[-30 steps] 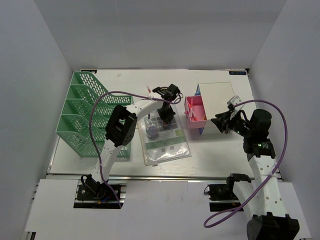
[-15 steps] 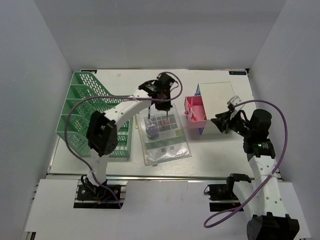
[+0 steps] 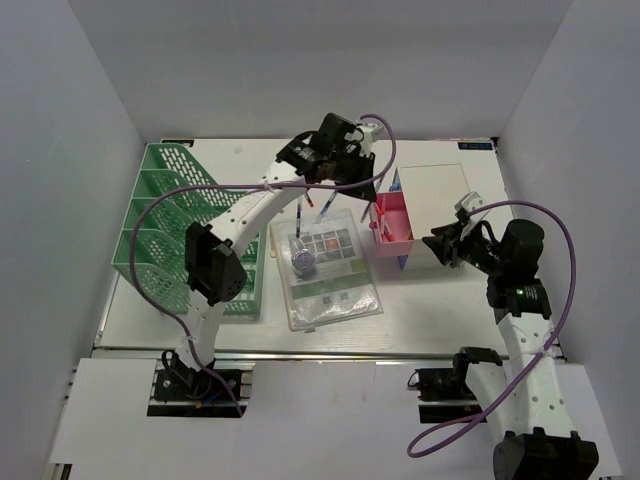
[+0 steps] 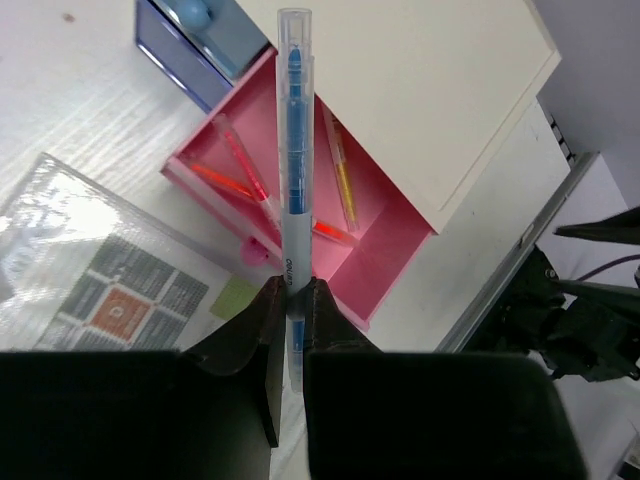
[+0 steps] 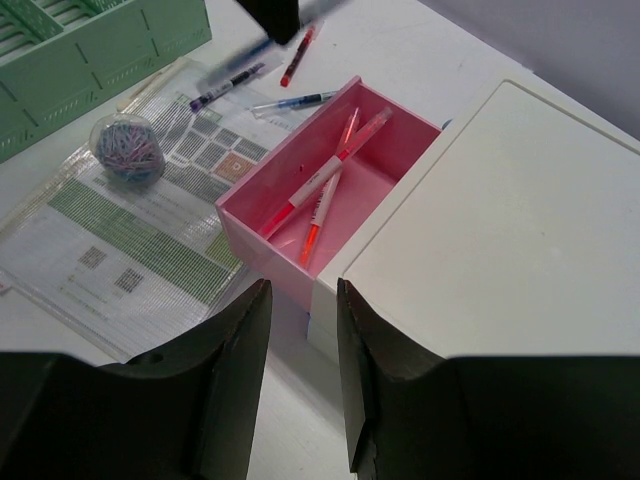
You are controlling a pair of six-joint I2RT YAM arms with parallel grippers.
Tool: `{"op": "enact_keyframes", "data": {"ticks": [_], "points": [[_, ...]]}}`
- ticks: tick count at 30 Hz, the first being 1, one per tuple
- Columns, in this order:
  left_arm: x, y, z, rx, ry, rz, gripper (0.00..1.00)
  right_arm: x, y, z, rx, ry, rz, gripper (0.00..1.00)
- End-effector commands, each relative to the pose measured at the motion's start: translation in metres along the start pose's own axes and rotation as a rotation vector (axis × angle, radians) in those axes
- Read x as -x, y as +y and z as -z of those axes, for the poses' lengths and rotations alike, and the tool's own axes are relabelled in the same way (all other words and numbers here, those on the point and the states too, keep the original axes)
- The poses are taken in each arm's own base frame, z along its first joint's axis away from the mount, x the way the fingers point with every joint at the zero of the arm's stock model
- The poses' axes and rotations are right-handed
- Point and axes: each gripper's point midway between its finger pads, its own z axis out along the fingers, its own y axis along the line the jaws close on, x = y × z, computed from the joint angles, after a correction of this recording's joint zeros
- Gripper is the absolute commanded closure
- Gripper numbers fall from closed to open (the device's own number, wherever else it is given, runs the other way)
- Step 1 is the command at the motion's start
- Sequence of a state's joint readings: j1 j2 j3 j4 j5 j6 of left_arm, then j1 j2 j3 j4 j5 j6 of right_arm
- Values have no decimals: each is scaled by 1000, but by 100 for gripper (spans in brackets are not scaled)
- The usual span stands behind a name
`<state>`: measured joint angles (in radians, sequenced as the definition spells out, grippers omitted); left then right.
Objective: Organize the desk
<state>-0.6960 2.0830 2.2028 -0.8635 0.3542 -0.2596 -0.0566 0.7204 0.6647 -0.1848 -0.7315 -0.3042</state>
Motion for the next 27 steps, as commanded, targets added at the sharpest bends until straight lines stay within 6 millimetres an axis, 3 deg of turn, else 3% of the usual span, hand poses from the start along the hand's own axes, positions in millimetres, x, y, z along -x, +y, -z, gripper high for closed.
{"op": "enact_keyframes", "data": {"ticks": [1, 7, 13, 27], "points": [[-3, -21, -9, -105, 26, 24, 99, 11, -2, 1, -10, -31, 48, 61], [2, -25, -21, -121, -6, 163, 100, 11, -2, 2, -11, -34, 52, 61], [-17, -26, -28, -134, 46, 319, 100, 11, -1, 2, -9, -34, 54, 61], [-19, -38, -27, -178, 79, 426, 99, 10, -1, 1, -9, -33, 55, 61]]}}
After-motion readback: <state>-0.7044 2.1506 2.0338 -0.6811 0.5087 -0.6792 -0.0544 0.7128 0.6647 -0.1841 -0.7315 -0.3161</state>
